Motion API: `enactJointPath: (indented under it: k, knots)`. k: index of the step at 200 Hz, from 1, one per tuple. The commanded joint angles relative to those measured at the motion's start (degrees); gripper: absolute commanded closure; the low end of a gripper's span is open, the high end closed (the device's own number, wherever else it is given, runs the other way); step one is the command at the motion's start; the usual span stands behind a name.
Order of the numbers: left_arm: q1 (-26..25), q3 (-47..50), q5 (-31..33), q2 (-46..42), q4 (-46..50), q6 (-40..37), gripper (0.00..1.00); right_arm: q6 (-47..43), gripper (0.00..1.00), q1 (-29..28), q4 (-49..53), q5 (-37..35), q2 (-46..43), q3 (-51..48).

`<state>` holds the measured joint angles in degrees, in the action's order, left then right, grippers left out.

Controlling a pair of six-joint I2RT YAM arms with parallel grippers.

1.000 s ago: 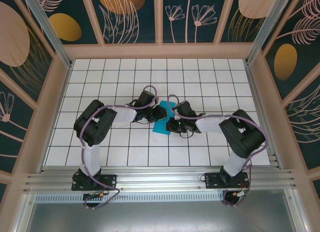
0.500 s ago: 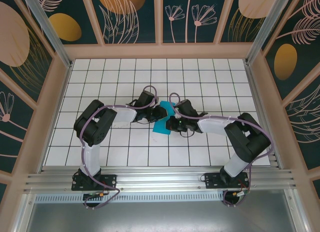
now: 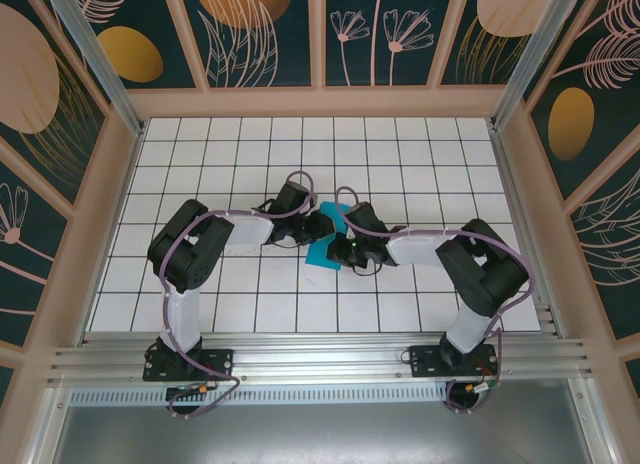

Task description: Fold a paper plane with a square sheet of paper (pick it up from the middle)

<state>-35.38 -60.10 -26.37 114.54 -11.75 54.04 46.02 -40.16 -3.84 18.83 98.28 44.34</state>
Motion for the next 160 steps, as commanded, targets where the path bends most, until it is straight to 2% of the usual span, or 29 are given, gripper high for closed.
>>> enactJointPath:
  k: [1,42,101,160]
  knots:
    - [0.1,0.5,1.0,2.2,2.3,-1.7,0.76,1.4,0.88,0.3,4.0,-1.7,1.2,0.0]
    - [0.1,0.7,1.6,2.1,2.8,-1.8,0.77,2.2,0.87,0.8,3.7,-1.2,-0.9,-4.3]
    - [0.1,0.9,2.1,2.4,3.0,-1.9,0.78,3.5,0.86,1.2,0.3,3.7,-3.8,-6.2]
    - [0.1,0.6,2.1,2.7,3.4,-2.2,0.78,3.2,0.85,1.1,2.6,3.0,-4.8,-8.9]
